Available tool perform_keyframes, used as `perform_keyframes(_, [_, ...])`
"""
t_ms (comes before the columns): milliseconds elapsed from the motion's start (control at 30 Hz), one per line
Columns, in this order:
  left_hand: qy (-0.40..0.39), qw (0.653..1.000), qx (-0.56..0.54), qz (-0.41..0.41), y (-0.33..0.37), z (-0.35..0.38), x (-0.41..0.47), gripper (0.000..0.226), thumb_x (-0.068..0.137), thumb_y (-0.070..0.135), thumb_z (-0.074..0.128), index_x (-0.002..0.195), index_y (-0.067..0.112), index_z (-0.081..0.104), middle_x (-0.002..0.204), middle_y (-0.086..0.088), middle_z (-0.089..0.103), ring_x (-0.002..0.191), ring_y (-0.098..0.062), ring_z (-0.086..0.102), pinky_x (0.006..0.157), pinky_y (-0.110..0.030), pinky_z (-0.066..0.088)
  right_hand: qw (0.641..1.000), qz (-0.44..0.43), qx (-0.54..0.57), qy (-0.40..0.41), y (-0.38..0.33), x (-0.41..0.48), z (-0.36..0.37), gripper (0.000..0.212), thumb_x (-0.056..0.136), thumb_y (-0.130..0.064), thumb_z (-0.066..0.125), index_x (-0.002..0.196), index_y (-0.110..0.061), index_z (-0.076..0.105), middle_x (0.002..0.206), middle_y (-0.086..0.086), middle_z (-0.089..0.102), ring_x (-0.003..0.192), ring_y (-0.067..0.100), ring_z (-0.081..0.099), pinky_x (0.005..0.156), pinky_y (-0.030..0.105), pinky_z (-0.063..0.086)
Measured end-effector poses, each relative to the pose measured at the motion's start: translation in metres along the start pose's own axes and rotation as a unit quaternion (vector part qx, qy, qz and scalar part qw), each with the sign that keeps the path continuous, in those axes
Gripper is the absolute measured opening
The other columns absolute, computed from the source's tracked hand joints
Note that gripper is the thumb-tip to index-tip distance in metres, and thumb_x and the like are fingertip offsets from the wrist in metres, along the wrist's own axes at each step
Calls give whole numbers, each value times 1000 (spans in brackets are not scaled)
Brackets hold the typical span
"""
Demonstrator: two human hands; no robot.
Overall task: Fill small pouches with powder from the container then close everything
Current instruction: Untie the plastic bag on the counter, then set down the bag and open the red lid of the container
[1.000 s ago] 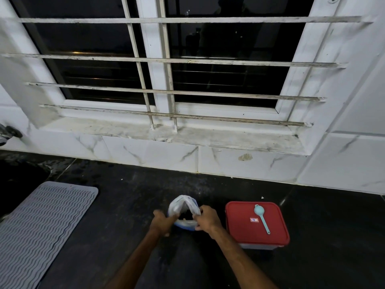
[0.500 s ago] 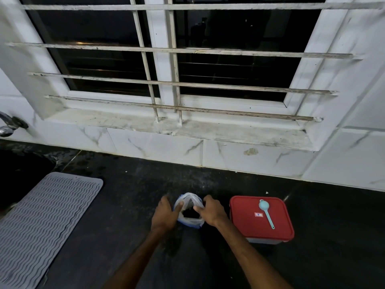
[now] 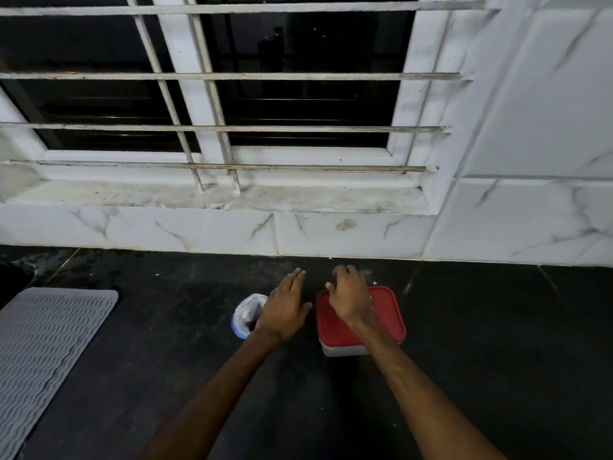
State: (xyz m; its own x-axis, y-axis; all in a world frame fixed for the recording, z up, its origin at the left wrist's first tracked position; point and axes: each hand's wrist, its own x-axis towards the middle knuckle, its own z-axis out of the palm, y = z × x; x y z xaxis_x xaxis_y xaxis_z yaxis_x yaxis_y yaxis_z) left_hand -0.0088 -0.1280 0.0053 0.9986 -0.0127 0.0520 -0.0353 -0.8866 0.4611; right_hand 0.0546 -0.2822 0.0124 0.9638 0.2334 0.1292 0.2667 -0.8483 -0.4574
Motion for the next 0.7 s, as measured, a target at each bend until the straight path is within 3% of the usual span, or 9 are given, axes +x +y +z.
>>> perform_keyframes(167, [-85, 996, 16, 21, 35, 31, 1, 78, 93, 48, 51, 154, 14, 16, 162, -5, 17, 148, -20, 21, 118, -41, 26, 994, 20, -101, -43, 43, -18, -17, 38, 93, -31, 58, 126, -13, 53, 129, 11, 51, 119, 29, 47, 101, 38, 40])
perform_keyframes(267, [-151, 986, 69, 22, 52, 48, -7, 111, 73, 88, 28, 154, 15, 12, 163, -6, 10, 149, -23, 16, 120, -45, 22, 988, 7, -135, -78, 53, -27, -19, 46, 91, -29, 63, 132, -14, 50, 136, 12, 47, 125, 29, 44, 108, 39, 37])
perform_keyframes(333, [-177, 978, 108, 23, 58, 56, -9, 132, 53, 97, 10, 155, 14, 8, 164, -7, -1, 151, -24, 2, 121, -48, 16, 988, -5, -138, -66, 61, -29, -21, 44, 92, -23, 60, 134, -14, 49, 137, 11, 46, 124, 28, 44, 108, 38, 37])
perform_keyframes(400, [-185, 974, 132, 24, 58, 59, -9, 134, 51, 98, 14, 155, 16, 6, 164, -6, -7, 151, -24, -3, 121, -47, 13, 993, -12, -108, -50, 70, -29, -24, 35, 95, -16, 53, 129, -13, 53, 131, 10, 51, 119, 27, 49, 104, 36, 40])
perform_keyframes(467, [-182, 972, 147, 25, 58, 59, -8, 122, 56, 89, 15, 155, 19, 4, 164, -4, -9, 151, -23, -3, 120, -46, 12, 999, 22, 47, -8, 82, -26, -25, 25, 94, -14, 56, 119, -12, 60, 118, 9, 60, 109, 25, 58, 94, 34, 48])
perform_keyframes(533, [-186, 971, 149, 22, 56, 58, -9, 117, 57, 82, 14, 155, 20, 3, 163, -3, -10, 151, -22, -4, 120, -46, 11, 937, 118, 327, 34, 96, -20, -29, 19, 92, -9, 62, 111, -8, 63, 112, 12, 66, 97, 23, 65, 81, 30, 56])
perform_keyframes(600, [-191, 970, 146, 20, 58, 60, -9, 115, 59, 82, 16, 156, 20, 1, 163, -3, -11, 151, -22, -5, 121, -47, 10, 797, 211, 566, 27, 116, -15, -41, 20, 93, 1, 60, 112, -4, 61, 114, 17, 64, 90, 23, 66, 69, 28, 60])
perform_keyframes(633, [-192, 971, 144, 18, 59, 60, -9, 115, 60, 82, 17, 156, 21, 1, 163, -3, -12, 151, -23, -6, 121, -46, 9, 733, 243, 635, 25, 129, -13, -46, 22, 93, 4, 57, 115, -1, 60, 114, 19, 63, 88, 25, 66, 68, 28, 61])
perform_keyframes(700, [-192, 972, 135, 15, 58, 60, -9, 117, 61, 85, 22, 155, 21, 0, 163, -2, -13, 151, -22, -7, 121, -45, 8, 652, 287, 701, 34, 157, -15, -49, 26, 95, 7, 52, 120, 4, 58, 114, 23, 62, 87, 28, 66, 70, 29, 61])
